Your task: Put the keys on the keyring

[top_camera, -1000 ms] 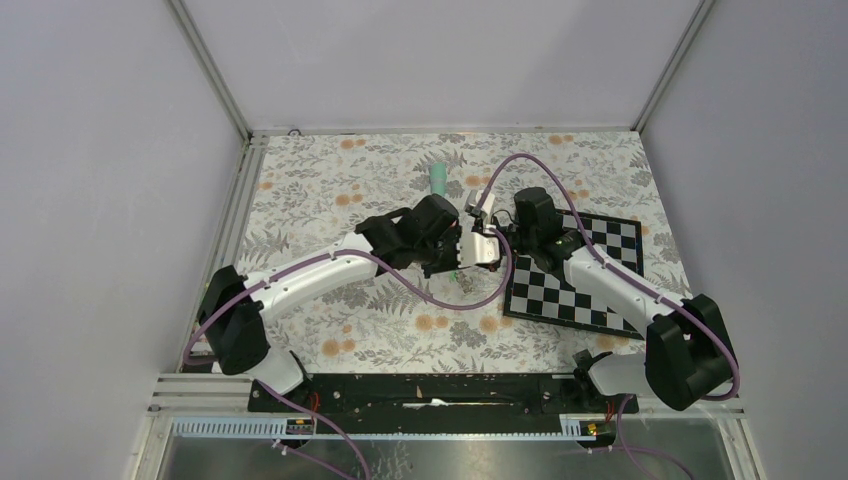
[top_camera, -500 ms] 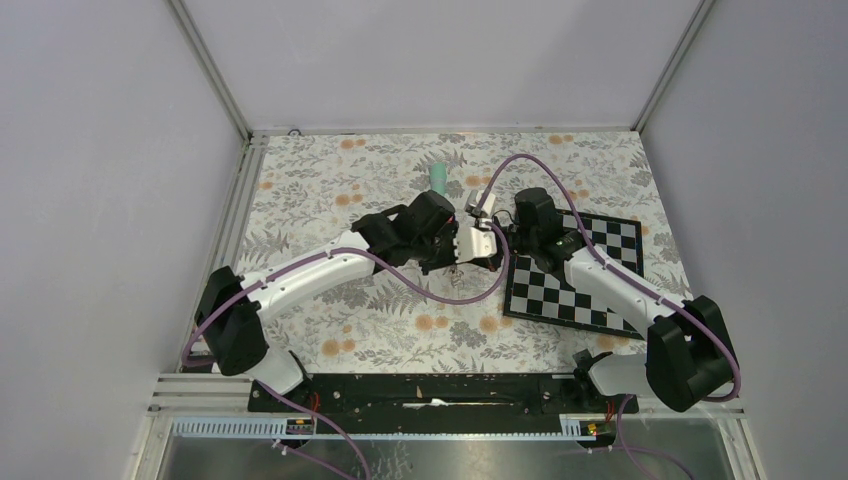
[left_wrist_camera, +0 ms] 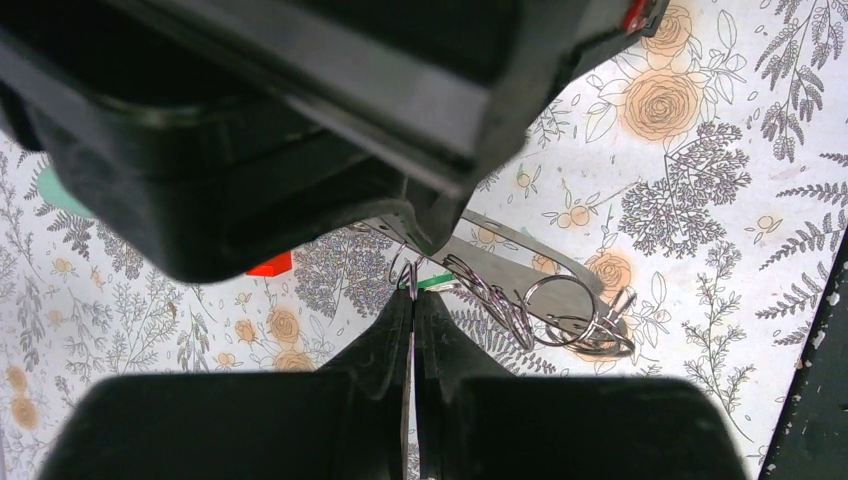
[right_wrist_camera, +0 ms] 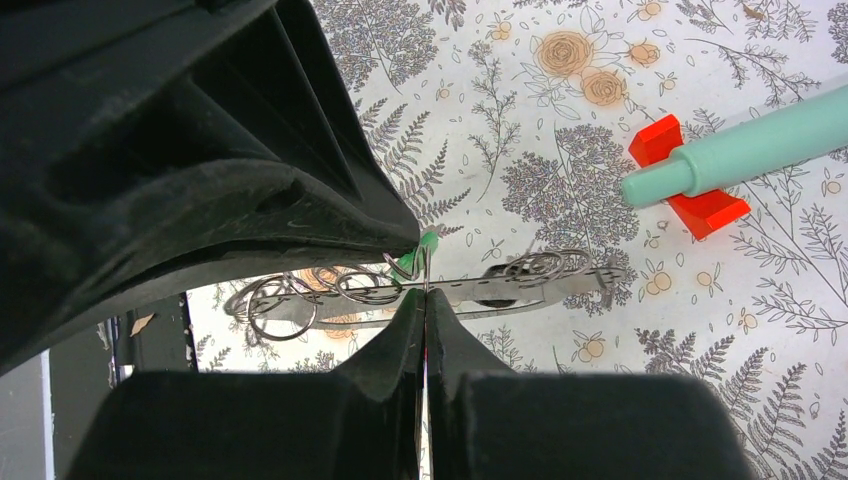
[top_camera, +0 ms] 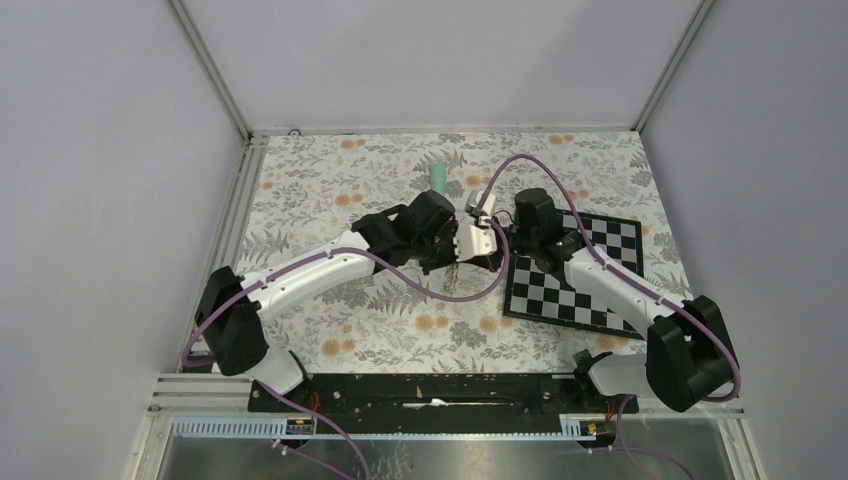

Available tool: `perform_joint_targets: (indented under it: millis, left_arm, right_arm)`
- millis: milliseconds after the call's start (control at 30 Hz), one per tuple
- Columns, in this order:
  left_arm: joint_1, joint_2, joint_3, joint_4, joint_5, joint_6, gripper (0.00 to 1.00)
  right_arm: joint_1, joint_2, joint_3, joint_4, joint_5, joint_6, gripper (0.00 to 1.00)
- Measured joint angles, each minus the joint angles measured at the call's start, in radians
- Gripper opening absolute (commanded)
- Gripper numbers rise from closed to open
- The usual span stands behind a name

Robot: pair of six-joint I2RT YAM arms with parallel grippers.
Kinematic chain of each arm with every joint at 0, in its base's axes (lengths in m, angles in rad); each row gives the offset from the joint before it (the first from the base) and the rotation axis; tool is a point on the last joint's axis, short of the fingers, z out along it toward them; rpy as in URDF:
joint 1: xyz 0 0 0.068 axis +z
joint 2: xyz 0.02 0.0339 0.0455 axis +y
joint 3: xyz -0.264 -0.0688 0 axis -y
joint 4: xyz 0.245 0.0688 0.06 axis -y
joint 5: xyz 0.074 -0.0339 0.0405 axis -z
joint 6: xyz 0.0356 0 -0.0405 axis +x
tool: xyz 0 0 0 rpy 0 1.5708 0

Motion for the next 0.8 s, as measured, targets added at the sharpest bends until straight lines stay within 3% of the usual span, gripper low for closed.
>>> perform_joint_targets:
  millis: [800]
  left_arm:
    - [-0.005, 0.0, 0.006, 0.029, -0.035, -0.049, 0.0]
  right_arm:
    - [-0.003, 0.0, -0.004, 0.027, 0.002, 0.025, 0.0]
